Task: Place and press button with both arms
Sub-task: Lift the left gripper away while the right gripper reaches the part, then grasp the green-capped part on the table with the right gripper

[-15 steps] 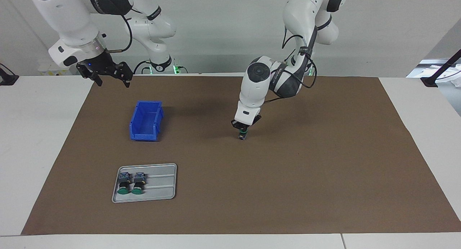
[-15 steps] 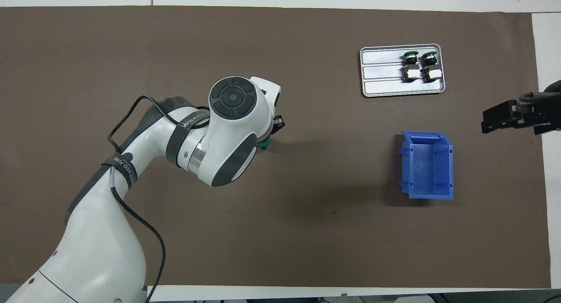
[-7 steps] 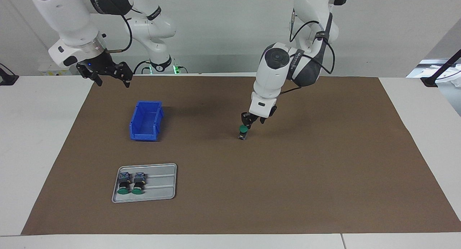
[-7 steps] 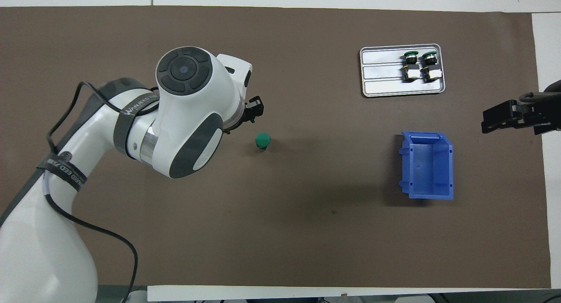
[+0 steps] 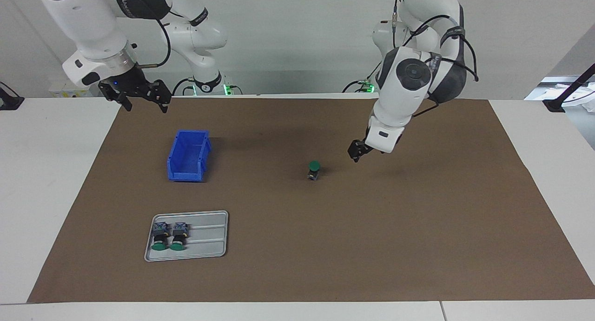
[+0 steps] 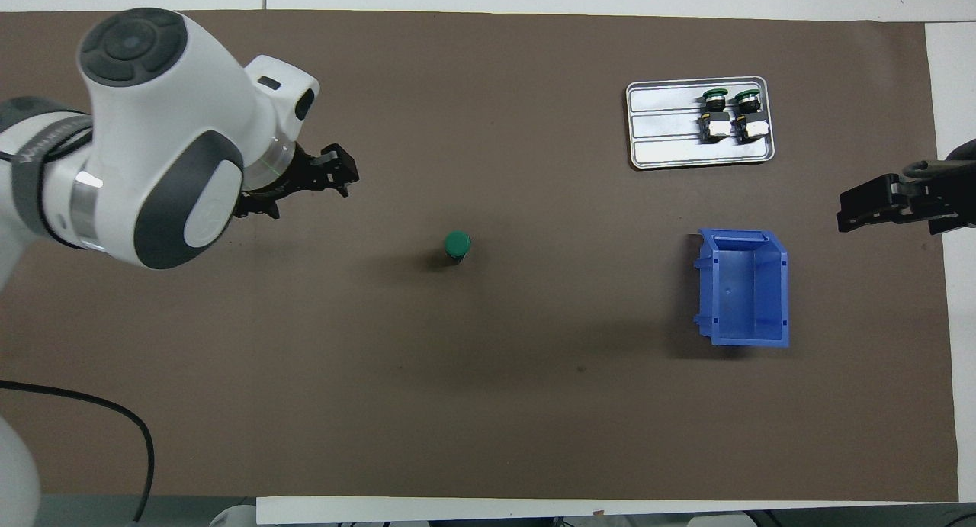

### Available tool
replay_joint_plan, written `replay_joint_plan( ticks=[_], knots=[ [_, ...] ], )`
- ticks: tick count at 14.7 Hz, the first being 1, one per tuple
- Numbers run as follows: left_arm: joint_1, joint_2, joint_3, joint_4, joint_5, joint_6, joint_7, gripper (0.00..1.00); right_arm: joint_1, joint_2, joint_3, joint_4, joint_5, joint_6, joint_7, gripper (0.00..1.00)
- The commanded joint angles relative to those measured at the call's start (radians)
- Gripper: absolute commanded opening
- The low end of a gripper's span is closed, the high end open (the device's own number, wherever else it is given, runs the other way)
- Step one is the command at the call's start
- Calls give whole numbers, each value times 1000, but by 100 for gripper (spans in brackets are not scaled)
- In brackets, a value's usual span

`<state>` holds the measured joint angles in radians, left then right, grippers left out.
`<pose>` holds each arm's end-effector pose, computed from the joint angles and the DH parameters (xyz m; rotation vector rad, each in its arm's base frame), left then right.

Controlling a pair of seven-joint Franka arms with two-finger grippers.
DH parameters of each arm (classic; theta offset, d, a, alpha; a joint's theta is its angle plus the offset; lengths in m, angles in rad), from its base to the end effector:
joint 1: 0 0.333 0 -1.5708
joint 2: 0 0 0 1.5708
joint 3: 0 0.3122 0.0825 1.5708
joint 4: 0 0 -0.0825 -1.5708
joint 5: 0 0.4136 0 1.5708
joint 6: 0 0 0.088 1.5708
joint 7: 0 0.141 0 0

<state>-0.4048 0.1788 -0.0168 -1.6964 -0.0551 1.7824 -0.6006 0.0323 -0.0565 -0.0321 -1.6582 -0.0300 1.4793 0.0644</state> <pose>0.5729 -0.2636 0.4320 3.1187 0.3022 -0.1701 0.5508 -0.0047 0.5684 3.1021 -0.1008 -0.1887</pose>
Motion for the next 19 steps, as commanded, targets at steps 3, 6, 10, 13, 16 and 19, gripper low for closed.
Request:
replay_joint_plan(
  ticks=[3, 6, 10, 13, 16, 19],
  knots=[
    [170, -88, -2, -12, 21, -99, 247, 99, 6, -45, 14, -18, -1, -57, -79, 99],
    [267, -126, -2, -11, 32, -142, 379, 99, 36, -20, 90, -14, 110, 30, -4, 99],
    [346, -166, -2, 15, 69, -204, 452, 99, 251, 192, 110, 187, 95, 45, 377, 99],
    [374, -171, -2, 81, 66, -285, 475, 99, 386, 400, 110, 371, 91, 91, 663, 99],
    [374, -199, -3, 84, 66, -294, 482, 99, 483, 518, 110, 391, 91, 229, 892, 99],
    [374, -205, -2, 87, 66, -313, 495, 99, 521, 569, 112, 356, 97, 361, 1046, 99]
  ],
)
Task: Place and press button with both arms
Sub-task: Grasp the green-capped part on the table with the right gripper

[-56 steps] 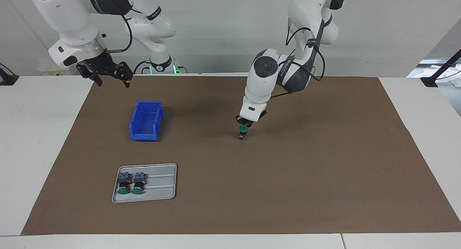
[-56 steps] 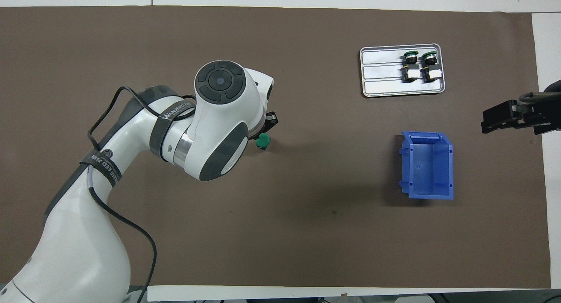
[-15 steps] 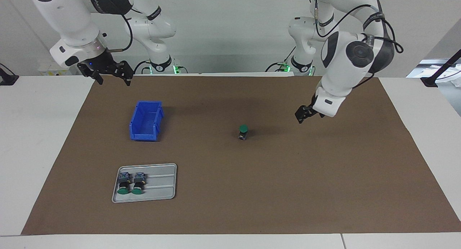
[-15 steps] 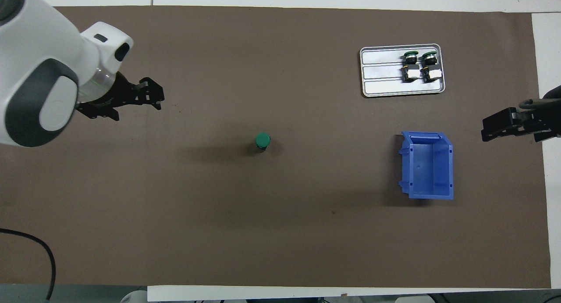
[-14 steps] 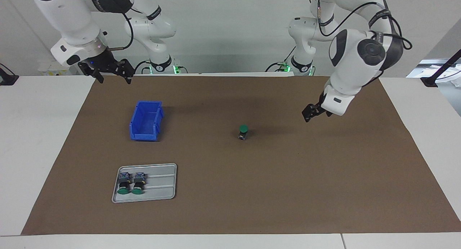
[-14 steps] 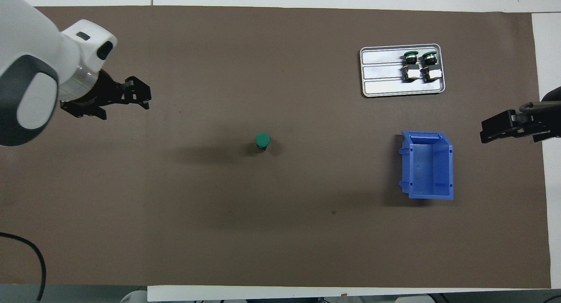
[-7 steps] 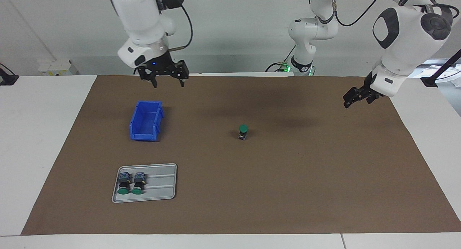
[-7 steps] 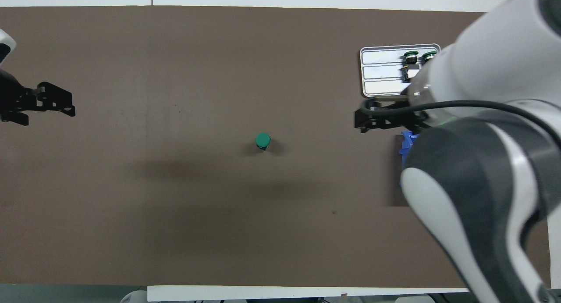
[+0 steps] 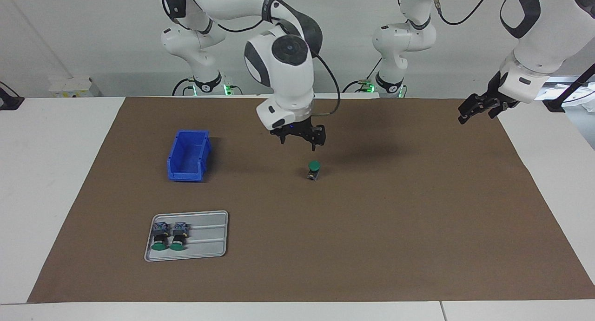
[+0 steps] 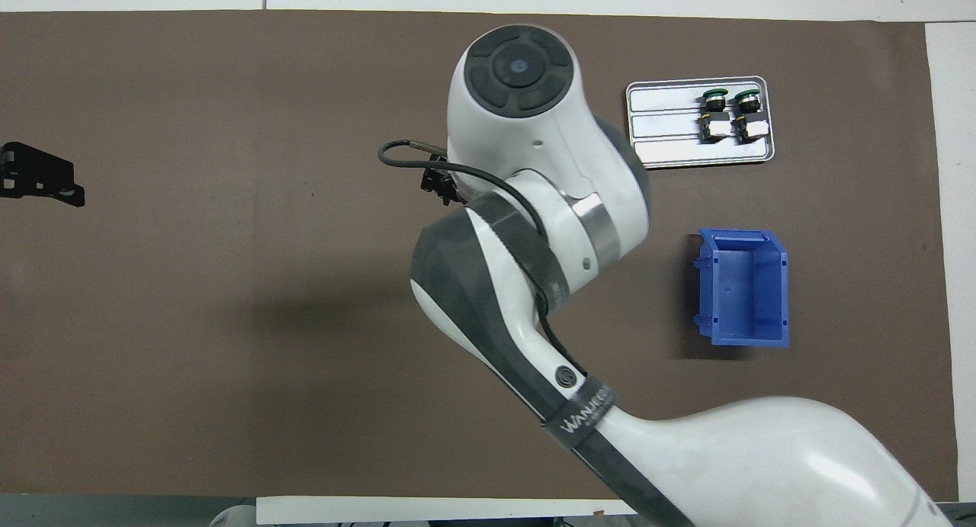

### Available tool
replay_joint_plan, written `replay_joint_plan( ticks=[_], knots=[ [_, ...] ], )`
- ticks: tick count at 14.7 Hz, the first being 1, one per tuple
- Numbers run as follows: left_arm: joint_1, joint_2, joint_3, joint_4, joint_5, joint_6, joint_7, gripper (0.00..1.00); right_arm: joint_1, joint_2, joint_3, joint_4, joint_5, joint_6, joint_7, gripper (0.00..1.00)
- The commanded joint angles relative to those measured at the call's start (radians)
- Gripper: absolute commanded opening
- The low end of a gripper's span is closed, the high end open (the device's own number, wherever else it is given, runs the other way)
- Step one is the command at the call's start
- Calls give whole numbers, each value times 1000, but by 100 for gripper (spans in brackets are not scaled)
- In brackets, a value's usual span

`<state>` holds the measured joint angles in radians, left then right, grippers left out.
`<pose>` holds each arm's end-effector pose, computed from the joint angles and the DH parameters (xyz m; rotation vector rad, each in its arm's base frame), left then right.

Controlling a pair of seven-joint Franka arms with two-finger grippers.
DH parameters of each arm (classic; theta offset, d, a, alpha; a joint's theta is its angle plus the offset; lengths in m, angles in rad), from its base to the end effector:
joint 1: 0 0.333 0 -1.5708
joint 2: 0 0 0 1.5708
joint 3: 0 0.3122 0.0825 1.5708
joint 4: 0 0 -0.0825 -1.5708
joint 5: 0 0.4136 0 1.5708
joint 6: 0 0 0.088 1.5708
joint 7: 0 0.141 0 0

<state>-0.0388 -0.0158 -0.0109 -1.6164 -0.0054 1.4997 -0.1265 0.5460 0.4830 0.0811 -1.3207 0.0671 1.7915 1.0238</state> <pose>0.5660 -0.0290 0.5675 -3.1316 -0.1202 0.1583 0.5888 0.4244 0.4154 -3.0090 0.6426 0.1278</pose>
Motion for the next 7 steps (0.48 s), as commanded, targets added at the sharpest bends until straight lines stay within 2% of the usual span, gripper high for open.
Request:
replay_joint_plan(
  ticks=[1, 5, 7],
  knots=[
    [8, -15, -7, 6, 16, -30, 21, 99, 28, 29, -3, -35, 0, 90, 125, 99],
    [10, -16, -7, 1, 16, -29, 22, 99, 48, 29, -1, -191, -7, 228, 171, 94],
    [46, -30, -27, -3, 16, -32, 22, 99, 54, 26, -3, -224, -9, 232, 173, 93]
  ],
)
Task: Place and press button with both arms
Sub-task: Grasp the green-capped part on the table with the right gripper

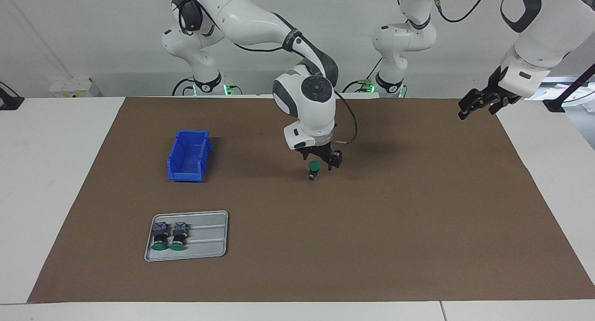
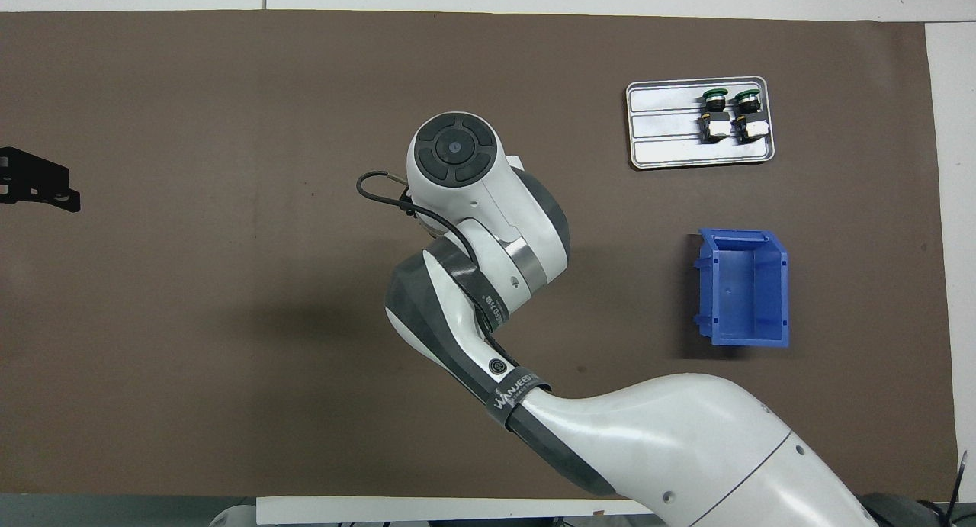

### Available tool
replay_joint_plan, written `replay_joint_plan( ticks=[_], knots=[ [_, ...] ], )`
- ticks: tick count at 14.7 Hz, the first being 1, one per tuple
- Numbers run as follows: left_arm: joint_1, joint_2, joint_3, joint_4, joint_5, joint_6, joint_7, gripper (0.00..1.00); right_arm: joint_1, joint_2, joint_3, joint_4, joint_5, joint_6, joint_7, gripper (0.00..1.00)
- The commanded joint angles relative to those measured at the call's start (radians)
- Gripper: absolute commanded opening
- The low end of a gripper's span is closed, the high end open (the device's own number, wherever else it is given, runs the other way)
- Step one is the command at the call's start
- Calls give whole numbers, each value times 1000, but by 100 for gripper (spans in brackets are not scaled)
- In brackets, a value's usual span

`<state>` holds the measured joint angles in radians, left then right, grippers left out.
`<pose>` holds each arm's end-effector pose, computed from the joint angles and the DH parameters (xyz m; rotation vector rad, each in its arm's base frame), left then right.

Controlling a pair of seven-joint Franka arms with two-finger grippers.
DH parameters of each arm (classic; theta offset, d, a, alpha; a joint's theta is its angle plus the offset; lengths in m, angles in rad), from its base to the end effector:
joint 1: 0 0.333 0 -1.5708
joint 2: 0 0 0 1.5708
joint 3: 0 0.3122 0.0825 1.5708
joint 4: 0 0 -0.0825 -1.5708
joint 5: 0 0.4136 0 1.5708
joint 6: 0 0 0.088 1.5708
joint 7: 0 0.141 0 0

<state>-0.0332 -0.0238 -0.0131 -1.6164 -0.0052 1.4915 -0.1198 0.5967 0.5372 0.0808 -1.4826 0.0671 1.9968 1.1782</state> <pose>0.5630 -0.0269 0.5714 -3.1320 -0.1149 0.1587 0.5648 0.4529 0.3123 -2.9820 0.8253 0.1467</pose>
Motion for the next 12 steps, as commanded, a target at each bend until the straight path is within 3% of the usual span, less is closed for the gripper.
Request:
replay_joint_plan(
  ticks=[1, 5, 12],
  knots=[
    [64, -25, -57, -3, 16, -31, 14, 99, 3, -29, -3, -70, -9, 26, 18, 92],
    [104, -25, -87, -10, 16, -33, 17, 99, 2, -39, -3, -125, -10, 77, 14, 89],
    [104, -24, -85, -10, 16, -28, 15, 99, 9, -28, -3, -143, -46, 132, 6, 68]
  ],
)
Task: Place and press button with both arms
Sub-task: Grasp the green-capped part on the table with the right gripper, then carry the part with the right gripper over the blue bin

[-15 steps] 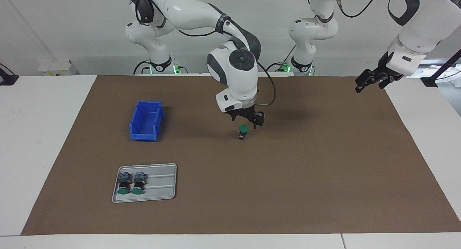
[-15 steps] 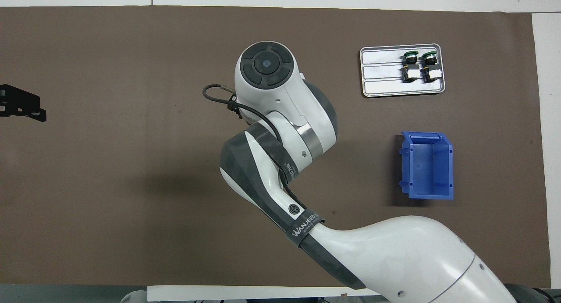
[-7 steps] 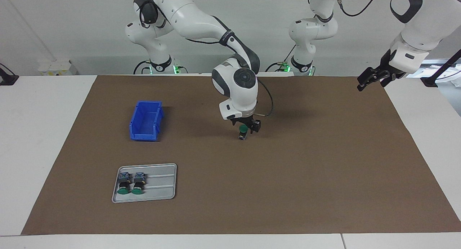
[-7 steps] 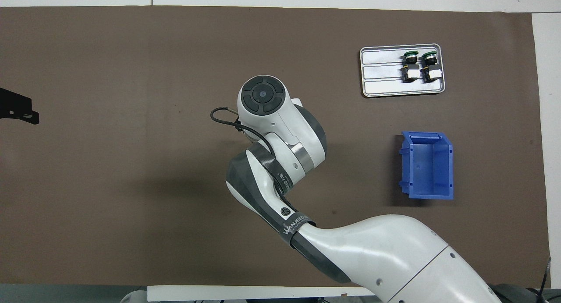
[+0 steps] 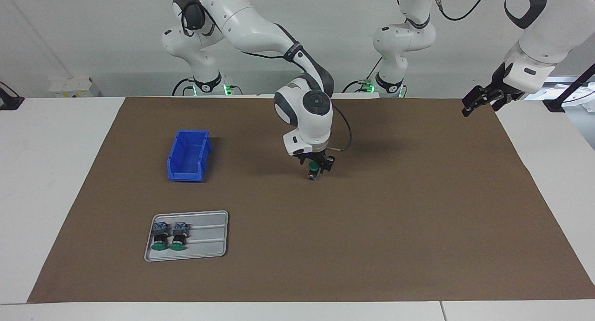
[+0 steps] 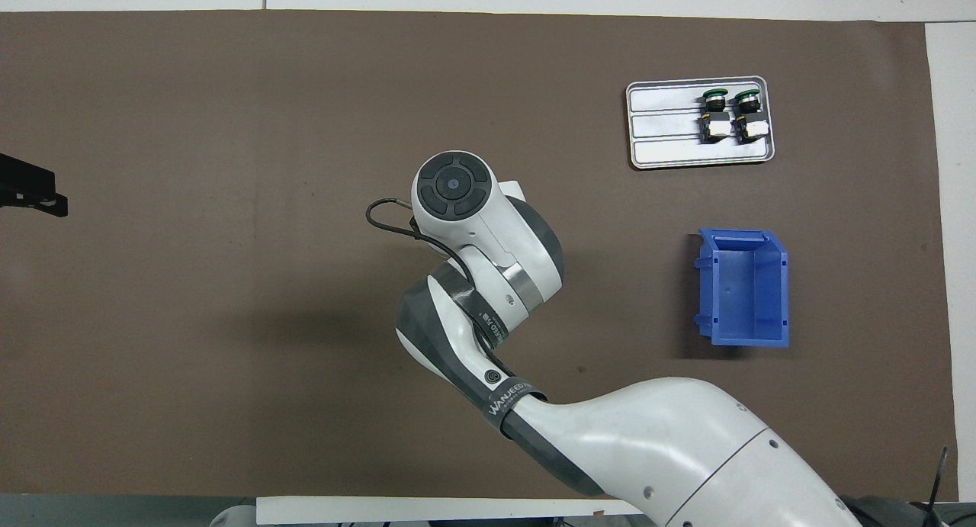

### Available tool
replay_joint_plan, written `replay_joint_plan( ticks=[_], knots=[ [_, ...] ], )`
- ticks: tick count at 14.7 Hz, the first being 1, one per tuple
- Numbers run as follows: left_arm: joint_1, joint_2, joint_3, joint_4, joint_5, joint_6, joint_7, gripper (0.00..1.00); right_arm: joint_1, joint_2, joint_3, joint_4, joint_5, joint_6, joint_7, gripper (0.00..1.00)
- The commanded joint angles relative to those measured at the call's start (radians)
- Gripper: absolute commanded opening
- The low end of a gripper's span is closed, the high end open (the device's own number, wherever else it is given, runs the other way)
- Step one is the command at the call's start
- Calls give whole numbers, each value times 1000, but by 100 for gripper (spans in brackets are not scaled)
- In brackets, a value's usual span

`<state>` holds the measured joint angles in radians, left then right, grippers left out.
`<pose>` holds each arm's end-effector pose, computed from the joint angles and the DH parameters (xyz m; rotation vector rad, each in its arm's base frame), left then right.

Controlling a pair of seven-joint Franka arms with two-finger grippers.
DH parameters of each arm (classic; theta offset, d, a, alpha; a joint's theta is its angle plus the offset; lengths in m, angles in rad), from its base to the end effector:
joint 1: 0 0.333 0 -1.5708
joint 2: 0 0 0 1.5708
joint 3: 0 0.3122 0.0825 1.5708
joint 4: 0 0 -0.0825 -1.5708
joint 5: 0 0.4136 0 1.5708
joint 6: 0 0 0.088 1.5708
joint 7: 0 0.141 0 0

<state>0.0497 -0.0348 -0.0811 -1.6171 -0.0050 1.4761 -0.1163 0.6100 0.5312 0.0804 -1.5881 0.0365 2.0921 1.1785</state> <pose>0.5584 -0.0189 0.5760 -3.1287 -0.1329 0.1664 0.5486 0.4499 0.2730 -3.0136 0.7972 0.1145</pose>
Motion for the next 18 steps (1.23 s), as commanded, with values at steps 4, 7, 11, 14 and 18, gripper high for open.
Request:
replay_joint_plan(
  ticks=[4, 7, 11, 14, 18],
  knots=[
    [47, -10, -26, 0, 16, -7, 24, 99, -9, -23, -2, -33, -15, 19, -25, 17],
    [128, -13, -97, -6, 16, -5, 92, 99, -19, -25, -2, 49, -17, -108, -107, 0],
    [118, -1, -94, 2, 16, 10, 92, 99, -151, -230, -5, -85, -14, -187, -472, 0],
    [122, -2, -91, 2, 13, 10, 92, 99, -241, -435, -5, -304, -14, -190, -715, 0],
    [108, -11, -92, -17, 13, 1, 87, 100, -441, -624, -8, -492, -15, -181, -1082, 0]
  ],
)
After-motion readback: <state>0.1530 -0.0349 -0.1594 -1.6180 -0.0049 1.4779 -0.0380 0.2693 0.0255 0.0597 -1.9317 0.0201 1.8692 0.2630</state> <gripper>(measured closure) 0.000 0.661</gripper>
